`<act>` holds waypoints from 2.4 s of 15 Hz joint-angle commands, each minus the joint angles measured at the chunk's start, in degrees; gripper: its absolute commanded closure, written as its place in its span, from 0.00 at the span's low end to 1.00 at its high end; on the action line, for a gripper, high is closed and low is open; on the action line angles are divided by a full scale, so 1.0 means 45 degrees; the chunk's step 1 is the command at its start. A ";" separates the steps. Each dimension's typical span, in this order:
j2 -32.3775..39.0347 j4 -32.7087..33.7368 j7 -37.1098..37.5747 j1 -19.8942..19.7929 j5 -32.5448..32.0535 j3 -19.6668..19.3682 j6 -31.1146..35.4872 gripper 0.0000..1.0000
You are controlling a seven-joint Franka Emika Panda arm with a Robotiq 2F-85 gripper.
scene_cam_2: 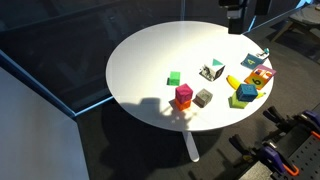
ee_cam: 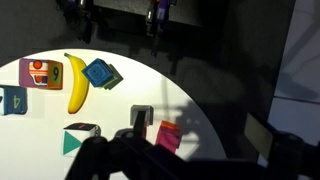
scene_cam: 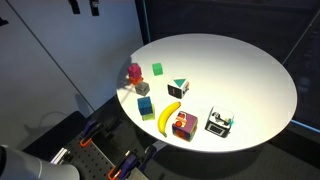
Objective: Pick up the square toy on the left and put it on top of the stack.
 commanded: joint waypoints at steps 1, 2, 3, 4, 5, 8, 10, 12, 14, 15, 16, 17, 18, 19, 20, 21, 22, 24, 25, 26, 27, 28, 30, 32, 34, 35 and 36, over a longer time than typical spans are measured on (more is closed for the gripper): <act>0.0182 0.0225 0.0273 -0.0026 -0.0266 -0.0084 0.1212 0.00; 0.0254 0.0298 0.0294 -0.0060 -0.0299 -0.0122 0.1653 0.00; 0.0323 0.0384 0.0287 -0.0108 -0.0291 -0.0184 0.2101 0.00; 0.0381 0.0423 0.0310 -0.0156 -0.0298 -0.0234 0.2538 0.00; 0.0444 0.0480 0.0330 -0.0224 -0.0263 -0.0310 0.3104 0.00; 0.0815 0.0759 0.0821 -0.0502 -0.0584 -0.0518 0.4538 0.00; 0.1047 0.0835 0.1464 -0.0726 -0.1148 -0.0612 0.5517 0.00; 0.1350 0.0898 0.2115 -0.0916 -0.1905 -0.0719 0.6407 0.00; 0.1671 0.0800 0.2791 -0.1065 -0.2713 -0.0831 0.7250 0.00; 0.1858 0.0759 0.3126 -0.1126 -0.3075 -0.0900 0.7507 0.00; 0.2025 0.0736 0.3466 -0.1173 -0.3412 -0.0973 0.7663 0.00; 0.2200 0.0722 0.3794 -0.1215 -0.3692 -0.1070 0.7766 0.00; 0.2357 0.0737 0.4062 -0.1235 -0.3887 -0.1161 0.7763 0.00; 0.2540 0.0781 0.4264 -0.1241 -0.3911 -0.1286 0.7603 0.00; 0.2692 0.0820 0.4381 -0.1245 -0.3856 -0.1402 0.7443 0.00; 0.2847 0.0863 0.4371 -0.1257 -0.3644 -0.1539 0.7316 0.00; 0.2974 0.0888 0.4416 -0.1266 -0.3561 -0.1662 0.7251 0.00; 0.3220 0.0953 0.4390 -0.1316 -0.3375 -0.1930 0.6971 0.00; 0.3315 0.0955 0.4371 -0.1338 -0.3321 -0.2043 0.6880 0.00; 0.3396 0.0964 0.4281 -0.1364 -0.3233 -0.2154 0.6728 0.00; 0.3469 0.0958 0.4101 -0.1390 -0.3144 -0.2257 0.6580 0.00; 0.3519 0.0929 0.3894 -0.1423 -0.3038 -0.2338 0.6500 0.00; 0.3567 0.0797 0.3230 -0.1475 -0.3013 -0.2461 0.6678 0.00; 0.3600 0.0663 0.2351 -0.1538 -0.3058 -0.2546 0.6919 0.00; 0.3646 0.0591 0.1286 -0.1621 -0.3053 -0.2613 0.7170 0.00; 0.3667 0.0571 0.0747 -0.1671 -0.2937 -0.2636 0.7238 0.00; 0.3655 0.0482 0.0157 -0.1718 -0.2856 -0.2654 0.7454 0.00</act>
